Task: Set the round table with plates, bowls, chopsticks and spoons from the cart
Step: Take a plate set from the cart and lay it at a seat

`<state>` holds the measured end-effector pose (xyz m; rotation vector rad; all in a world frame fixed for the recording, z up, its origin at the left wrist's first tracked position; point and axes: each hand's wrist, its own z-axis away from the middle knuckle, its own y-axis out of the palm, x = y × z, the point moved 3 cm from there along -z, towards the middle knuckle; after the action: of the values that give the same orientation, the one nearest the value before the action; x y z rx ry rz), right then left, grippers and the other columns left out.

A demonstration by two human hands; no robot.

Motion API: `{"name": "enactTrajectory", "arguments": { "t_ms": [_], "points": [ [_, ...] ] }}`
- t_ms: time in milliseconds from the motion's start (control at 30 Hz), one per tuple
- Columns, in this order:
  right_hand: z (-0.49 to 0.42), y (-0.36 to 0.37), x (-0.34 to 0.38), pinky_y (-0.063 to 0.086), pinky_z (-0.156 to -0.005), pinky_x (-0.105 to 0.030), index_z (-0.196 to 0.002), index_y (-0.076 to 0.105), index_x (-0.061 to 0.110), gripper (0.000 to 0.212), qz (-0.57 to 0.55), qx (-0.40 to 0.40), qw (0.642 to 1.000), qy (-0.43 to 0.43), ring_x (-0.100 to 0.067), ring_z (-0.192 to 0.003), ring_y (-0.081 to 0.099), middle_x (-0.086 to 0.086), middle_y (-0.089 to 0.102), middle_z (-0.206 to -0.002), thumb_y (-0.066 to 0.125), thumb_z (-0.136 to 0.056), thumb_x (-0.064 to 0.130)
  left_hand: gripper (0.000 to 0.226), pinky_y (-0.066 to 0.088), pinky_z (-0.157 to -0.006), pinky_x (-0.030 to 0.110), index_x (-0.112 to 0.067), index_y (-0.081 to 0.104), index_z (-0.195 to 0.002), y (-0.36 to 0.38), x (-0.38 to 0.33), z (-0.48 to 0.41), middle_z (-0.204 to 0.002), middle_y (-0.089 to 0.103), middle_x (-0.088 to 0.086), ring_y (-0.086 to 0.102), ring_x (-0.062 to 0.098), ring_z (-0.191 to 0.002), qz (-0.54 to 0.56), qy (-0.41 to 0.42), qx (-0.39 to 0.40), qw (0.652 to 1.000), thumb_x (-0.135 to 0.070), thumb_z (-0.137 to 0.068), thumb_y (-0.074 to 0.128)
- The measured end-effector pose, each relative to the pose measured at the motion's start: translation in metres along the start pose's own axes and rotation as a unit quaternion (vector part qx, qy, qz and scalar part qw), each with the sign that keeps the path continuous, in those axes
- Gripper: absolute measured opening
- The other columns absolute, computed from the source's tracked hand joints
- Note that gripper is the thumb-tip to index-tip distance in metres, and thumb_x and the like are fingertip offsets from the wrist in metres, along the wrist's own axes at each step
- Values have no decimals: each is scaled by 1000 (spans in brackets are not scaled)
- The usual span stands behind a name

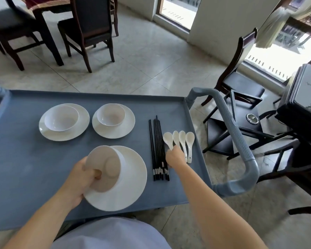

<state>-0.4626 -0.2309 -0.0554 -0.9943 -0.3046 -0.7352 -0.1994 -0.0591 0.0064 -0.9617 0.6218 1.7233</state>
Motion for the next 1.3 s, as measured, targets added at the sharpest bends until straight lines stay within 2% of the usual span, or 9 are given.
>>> {"name": "enactTrajectory", "arguments": {
  "t_ms": [100, 267, 333, 467, 700, 967, 1133, 1233, 1300],
  "points": [
    [22, -2, 4, 40, -52, -28, -81, 38, 14, 13, -285, 54, 955, -68, -14, -55, 39, 1, 41, -66, 43, -93, 11, 50, 47, -67, 40, -9, 63, -102, -1, 1, -2, -87, 65, 17, 59, 34, -80, 7, -3, 4, 1000, -8, -52, 54],
    [37, 5, 24, 41, -50, -26, -74, 45, 15, 24, -369, 137, 915, -84, -15, -48, 36, 4, 37, -53, 65, -84, 22, 49, 47, -66, 38, -7, 63, -101, -1, 0, -2, -84, 65, 14, 60, 32, -78, 13, -7, 13, 1000, -8, -52, 54],
    [26, 15, 29, 33, -44, -25, -73, 45, 15, 26, -302, 115, 945, -44, -13, -45, 29, 6, 32, -51, 66, -86, 19, 47, 47, -63, 35, -9, 64, -98, -2, -3, -2, -77, 66, 9, 60, 28, -74, 18, -5, 21, 1000, -8, -53, 54],
    [5, 30, 29, 38, -51, -26, -79, 57, 12, 16, -27, 7, 999, -38, -18, -59, 50, -1, 58, -69, 68, -84, 22, 45, 48, -61, 34, -13, 65, -97, -8, -5, 2, -73, 68, 4, 61, 24, -70, 27, -3, 23, 999, -8, -53, 55],
    [3, 41, 45, 32, -45, -26, -69, 43, 17, 21, 223, -48, 969, -93, -15, -56, 49, 1, 53, -68, 60, -82, 19, 33, 48, -59, 34, -15, 65, -93, -29, 4, 3, -72, 68, 5, 61, 26, -72, 50, -11, -10, 999, 2, -66, 58],
    [6, 55, 51, 36, -46, -24, -66, 46, 15, 14, 307, -31, 945, -110, -15, -51, 48, 1, 54, -62, 56, -76, 18, 41, 48, -61, 33, -13, 65, -95, -45, 1, 5, -74, 67, 6, 60, 26, -72, 31, -32, -4, 999, -9, -55, 55],
    [16, 55, 44, 30, -47, -24, -60, 44, 13, 27, 198, -49, 977, -61, -17, -47, 42, 2, 49, -56, 45, -83, 28, 32, 49, -64, 37, -13, 65, -97, -58, -10, -4, -80, 67, 10, 61, 28, -76, 12, -23, 50, 998, 4, -72, 55],
    [33, 43, 40, 26, -45, -22, -56, 33, 17, 34, -9, -49, 999, -16, -16, -48, 30, 6, 37, -50, 48, -85, 25, 39, 51, -66, 39, -23, 70, -91, -69, -17, -14, -82, 69, 9, 65, 24, -74, -5, -20, 94, 995, 9, -76, 52],
    [55, 36, 36, 36, -49, -24, -60, 37, 18, 36, -203, -36, 978, 25, -19, -50, 41, 4, 42, -52, 56, -88, 29, 34, 52, -59, 34, -27, 71, -83, -73, -28, -20, -75, 68, 5, 65, 18, -67, -22, -17, 144, 989, -1, -66, 57]
  ]
}}
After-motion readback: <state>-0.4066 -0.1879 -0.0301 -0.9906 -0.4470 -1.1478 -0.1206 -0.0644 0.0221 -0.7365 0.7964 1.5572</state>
